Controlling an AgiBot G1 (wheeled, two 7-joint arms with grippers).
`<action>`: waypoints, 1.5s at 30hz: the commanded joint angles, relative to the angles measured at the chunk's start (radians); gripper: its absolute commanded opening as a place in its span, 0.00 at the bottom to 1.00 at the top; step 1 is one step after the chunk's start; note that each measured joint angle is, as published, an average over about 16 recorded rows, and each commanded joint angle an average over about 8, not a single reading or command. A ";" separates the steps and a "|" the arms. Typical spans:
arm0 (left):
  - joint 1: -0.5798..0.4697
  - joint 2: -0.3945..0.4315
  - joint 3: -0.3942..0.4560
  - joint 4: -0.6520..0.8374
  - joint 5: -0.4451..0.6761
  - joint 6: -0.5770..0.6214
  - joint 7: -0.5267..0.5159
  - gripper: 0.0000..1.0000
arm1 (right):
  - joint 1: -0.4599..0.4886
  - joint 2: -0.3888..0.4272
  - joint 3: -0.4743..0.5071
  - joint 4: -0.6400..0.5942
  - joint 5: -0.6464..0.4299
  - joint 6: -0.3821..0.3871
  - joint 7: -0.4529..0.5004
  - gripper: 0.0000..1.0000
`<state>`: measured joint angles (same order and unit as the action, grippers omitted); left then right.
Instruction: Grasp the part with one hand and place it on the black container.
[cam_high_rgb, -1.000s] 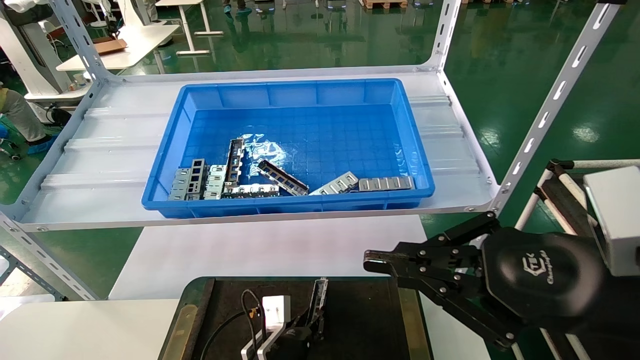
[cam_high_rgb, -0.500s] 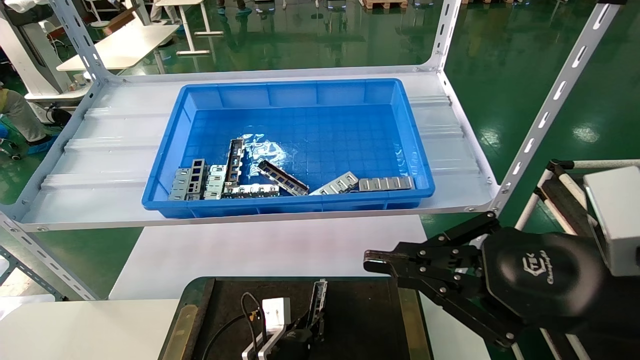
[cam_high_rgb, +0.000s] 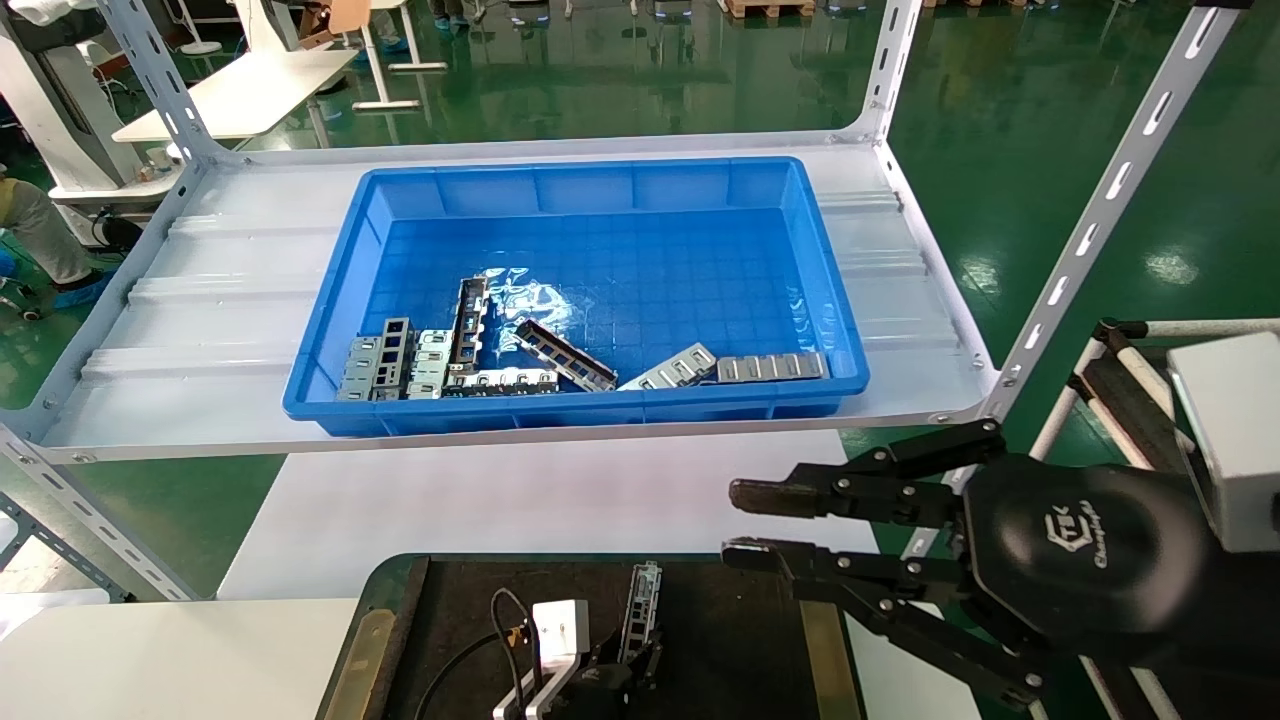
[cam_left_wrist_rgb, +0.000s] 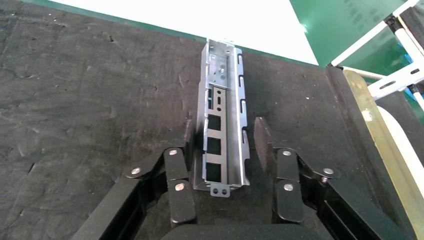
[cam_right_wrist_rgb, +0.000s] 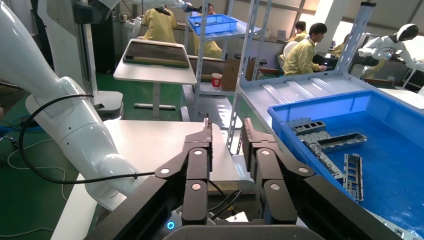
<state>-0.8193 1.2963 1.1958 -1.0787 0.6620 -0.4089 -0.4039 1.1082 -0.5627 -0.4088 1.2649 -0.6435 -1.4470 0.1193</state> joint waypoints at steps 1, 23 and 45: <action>-0.002 0.001 0.003 -0.002 -0.004 -0.002 0.003 1.00 | 0.000 0.000 0.000 0.000 0.000 0.000 0.000 1.00; -0.051 -0.141 0.004 -0.121 0.055 0.127 0.039 1.00 | 0.000 0.000 0.000 0.000 0.000 0.000 0.000 1.00; -0.051 -0.390 -0.116 -0.249 0.106 0.597 0.077 1.00 | 0.000 0.000 0.000 0.000 0.000 0.000 0.000 1.00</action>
<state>-0.8684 0.9095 1.0763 -1.3222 0.7615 0.1886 -0.3243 1.1082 -0.5627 -0.4090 1.2649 -0.6433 -1.4469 0.1192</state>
